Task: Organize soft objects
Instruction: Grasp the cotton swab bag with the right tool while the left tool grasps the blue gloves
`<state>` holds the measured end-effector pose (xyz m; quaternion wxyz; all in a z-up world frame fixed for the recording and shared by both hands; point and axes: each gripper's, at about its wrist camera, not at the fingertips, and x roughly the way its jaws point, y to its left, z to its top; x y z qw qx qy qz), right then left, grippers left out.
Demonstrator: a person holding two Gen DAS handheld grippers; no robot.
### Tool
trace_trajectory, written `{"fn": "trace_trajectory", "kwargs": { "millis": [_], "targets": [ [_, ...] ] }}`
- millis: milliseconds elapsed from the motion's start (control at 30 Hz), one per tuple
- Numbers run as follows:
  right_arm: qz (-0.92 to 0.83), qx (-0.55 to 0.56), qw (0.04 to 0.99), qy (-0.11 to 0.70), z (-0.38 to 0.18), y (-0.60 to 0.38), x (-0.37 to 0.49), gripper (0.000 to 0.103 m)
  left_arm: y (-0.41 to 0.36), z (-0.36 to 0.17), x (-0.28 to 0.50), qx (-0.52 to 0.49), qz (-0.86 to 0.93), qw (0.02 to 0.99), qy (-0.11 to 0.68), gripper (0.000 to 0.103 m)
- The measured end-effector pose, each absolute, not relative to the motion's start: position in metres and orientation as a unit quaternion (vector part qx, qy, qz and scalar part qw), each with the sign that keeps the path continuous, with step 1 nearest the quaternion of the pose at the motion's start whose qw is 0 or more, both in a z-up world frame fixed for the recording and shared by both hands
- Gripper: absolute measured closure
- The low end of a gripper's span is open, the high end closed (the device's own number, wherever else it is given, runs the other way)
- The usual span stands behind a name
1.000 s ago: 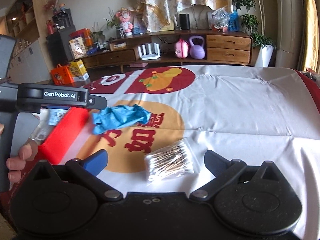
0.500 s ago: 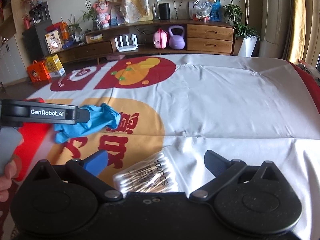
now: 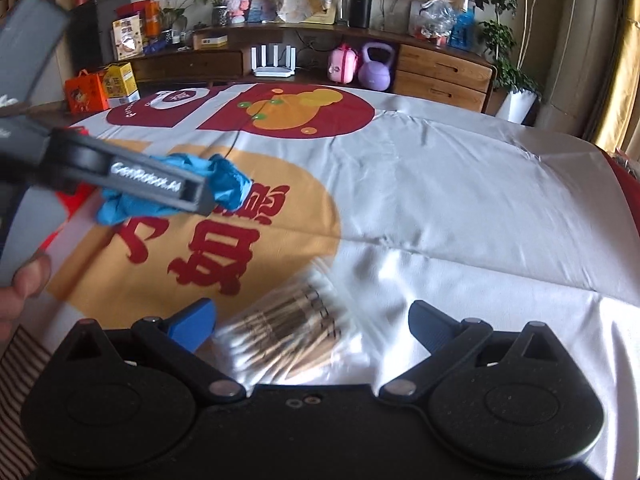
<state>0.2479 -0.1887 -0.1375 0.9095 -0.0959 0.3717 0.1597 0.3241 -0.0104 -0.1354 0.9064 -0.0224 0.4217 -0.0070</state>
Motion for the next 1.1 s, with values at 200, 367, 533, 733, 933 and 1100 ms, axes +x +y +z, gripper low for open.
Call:
{"fn": "trace_trajectory", "kwargs": {
  "millis": [200, 367, 533, 733, 933, 1100],
  "targets": [
    [0.176, -0.079, 0.905, 0.380, -0.137, -0.195, 0.244, 0.011, -0.015, -0.142, 0.327, -0.010, -0.007, 0.906, 0.423, 0.001],
    [0.185, -0.068, 0.902, 0.384, -0.140, -0.196, 0.241, 0.024, -0.016, -0.146, 0.328, -0.005, -0.006, 0.907, 0.421, 0.003],
    [0.202, -0.054, 0.898, 0.388, -0.140, -0.197, 0.240, 0.048, -0.016, -0.144, 0.326, -0.008, -0.010, 0.911, 0.413, 0.026],
    [0.202, -0.048, 0.900, 0.382, -0.139, -0.197, 0.237, 0.061, -0.007, -0.140, 0.323, -0.013, 0.002, 0.914, 0.406, 0.067],
    [0.199, -0.041, 0.905, 0.375, -0.132, -0.199, 0.235, 0.064, -0.002, -0.133, 0.317, -0.013, 0.012, 0.917, 0.398, 0.087],
    [0.200, -0.030, 0.908, 0.367, -0.121, -0.199, 0.230, 0.065, 0.000, -0.121, 0.306, -0.020, 0.006, 0.921, 0.388, 0.087]
  ]
}}
